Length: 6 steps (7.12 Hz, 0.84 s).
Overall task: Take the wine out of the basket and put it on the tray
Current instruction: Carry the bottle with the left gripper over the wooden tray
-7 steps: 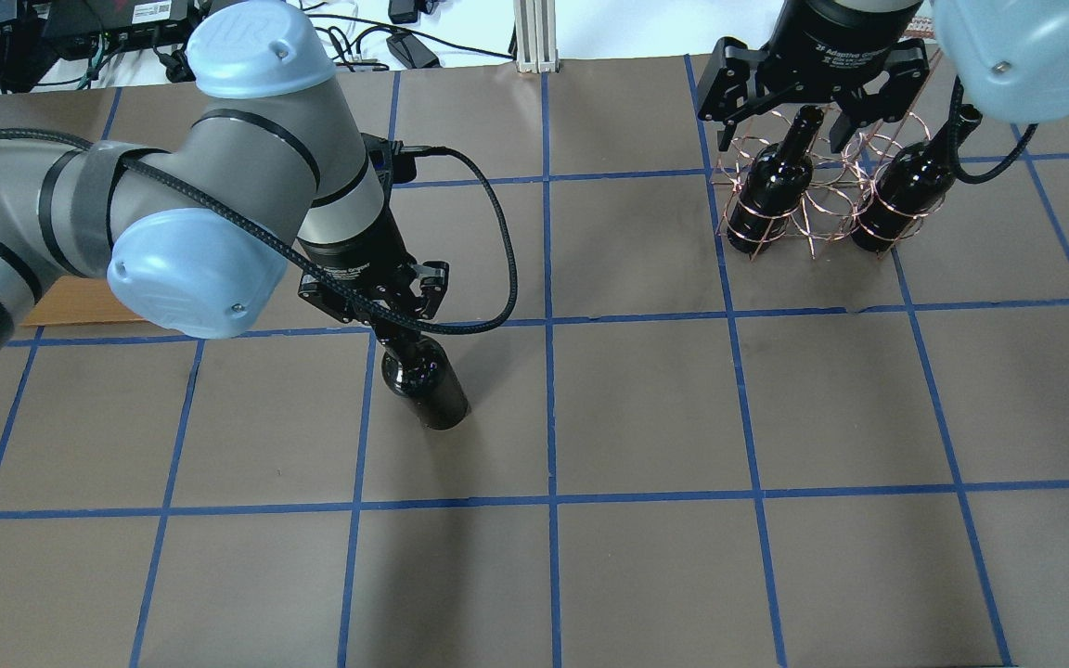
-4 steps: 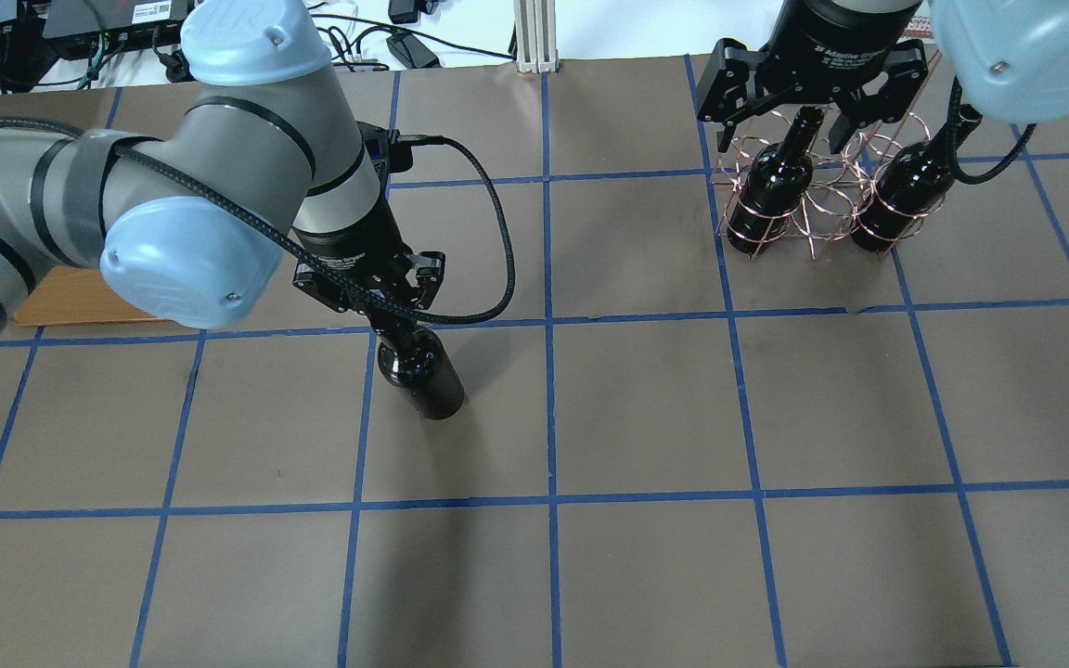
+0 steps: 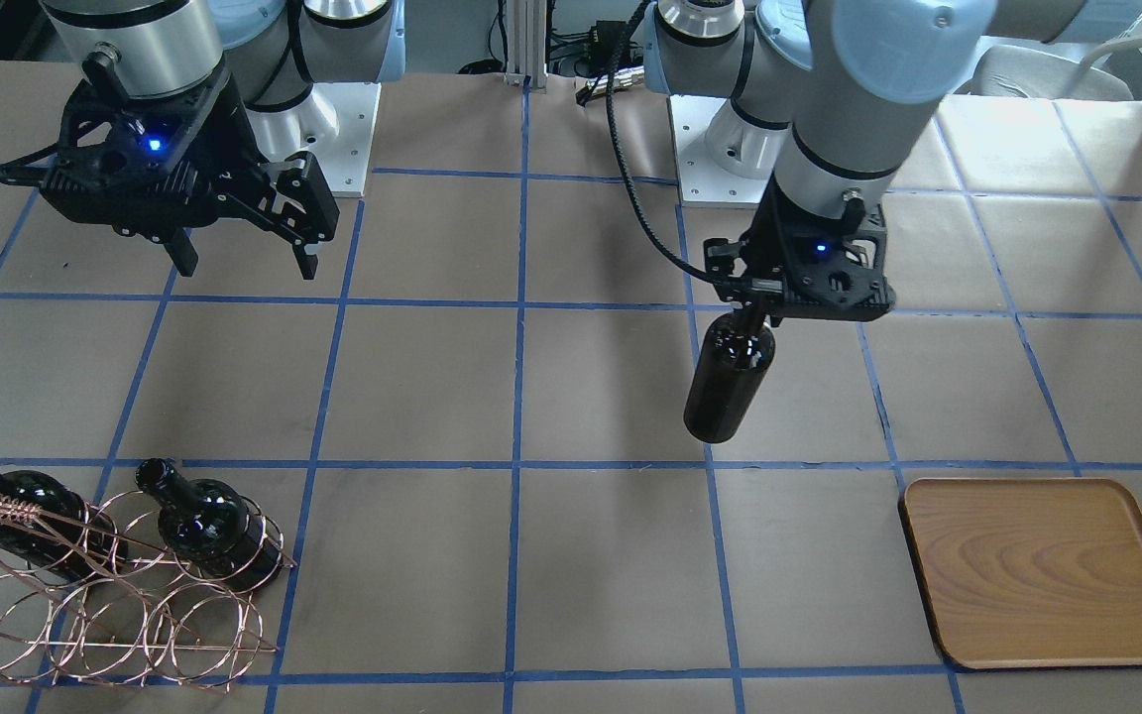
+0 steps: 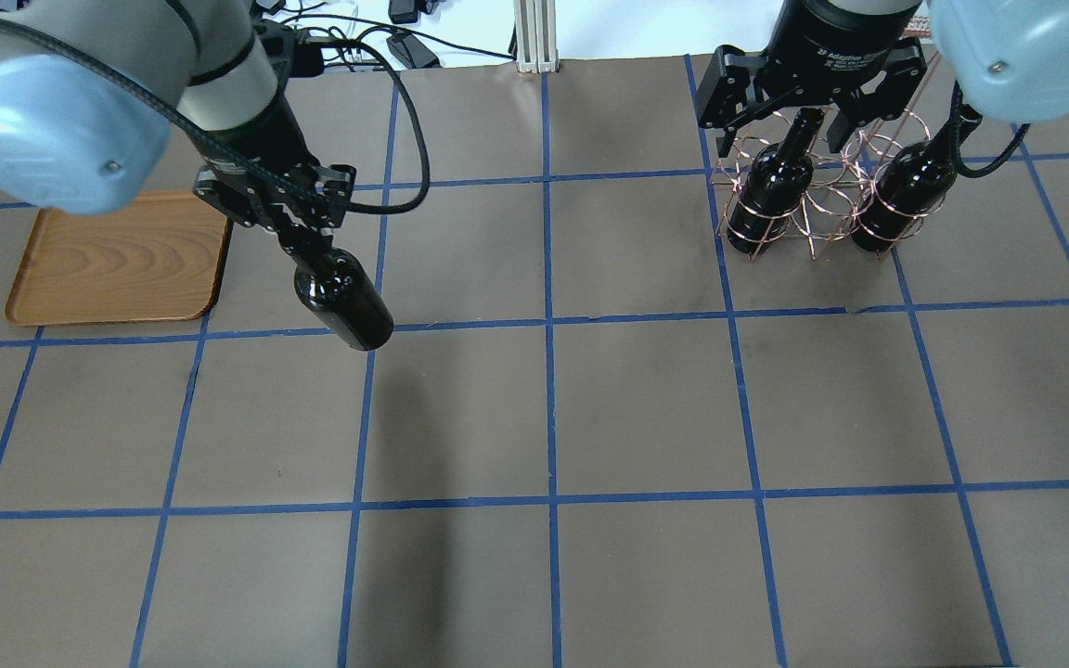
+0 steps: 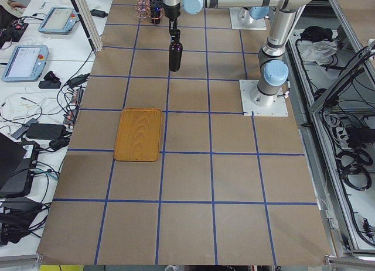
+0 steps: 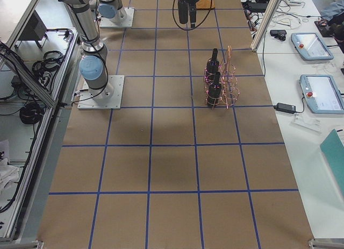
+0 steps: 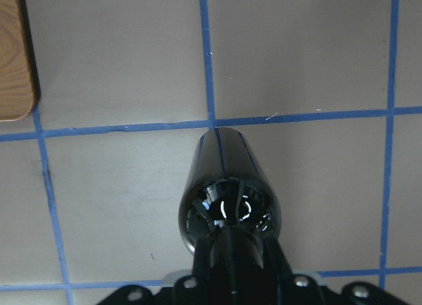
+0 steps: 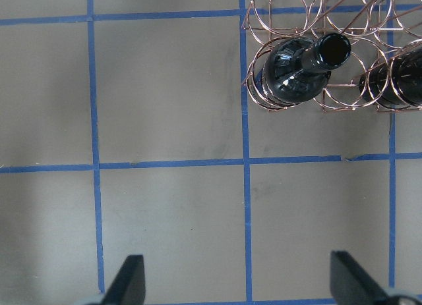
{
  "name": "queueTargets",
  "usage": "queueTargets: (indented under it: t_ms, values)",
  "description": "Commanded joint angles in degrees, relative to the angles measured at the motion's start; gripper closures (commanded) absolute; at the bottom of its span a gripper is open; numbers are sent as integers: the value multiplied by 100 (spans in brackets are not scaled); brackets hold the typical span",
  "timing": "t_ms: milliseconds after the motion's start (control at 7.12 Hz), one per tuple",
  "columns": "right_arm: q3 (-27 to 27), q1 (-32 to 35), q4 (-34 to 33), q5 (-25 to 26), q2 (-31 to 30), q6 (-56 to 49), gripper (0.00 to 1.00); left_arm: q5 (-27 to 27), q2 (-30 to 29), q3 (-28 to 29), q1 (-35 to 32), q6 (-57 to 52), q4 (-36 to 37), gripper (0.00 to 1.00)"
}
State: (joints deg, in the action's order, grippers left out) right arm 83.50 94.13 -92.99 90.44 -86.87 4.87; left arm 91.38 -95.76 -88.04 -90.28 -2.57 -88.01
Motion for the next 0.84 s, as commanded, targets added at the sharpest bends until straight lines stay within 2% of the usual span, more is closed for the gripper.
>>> queueTargets:
  t_ms: [0,421,702]
  values:
    - [0,0,1,0,3,-3,0,-23,-144,435,929,-709,-137,100]
    - [0,0,-17,-9,-6,49,0,-15,-854,1391,2002,-1946,-155,100]
    - [0,0,-17,-9,-14,76,0,56,-1408,1894,2407,-2702,-155,100]
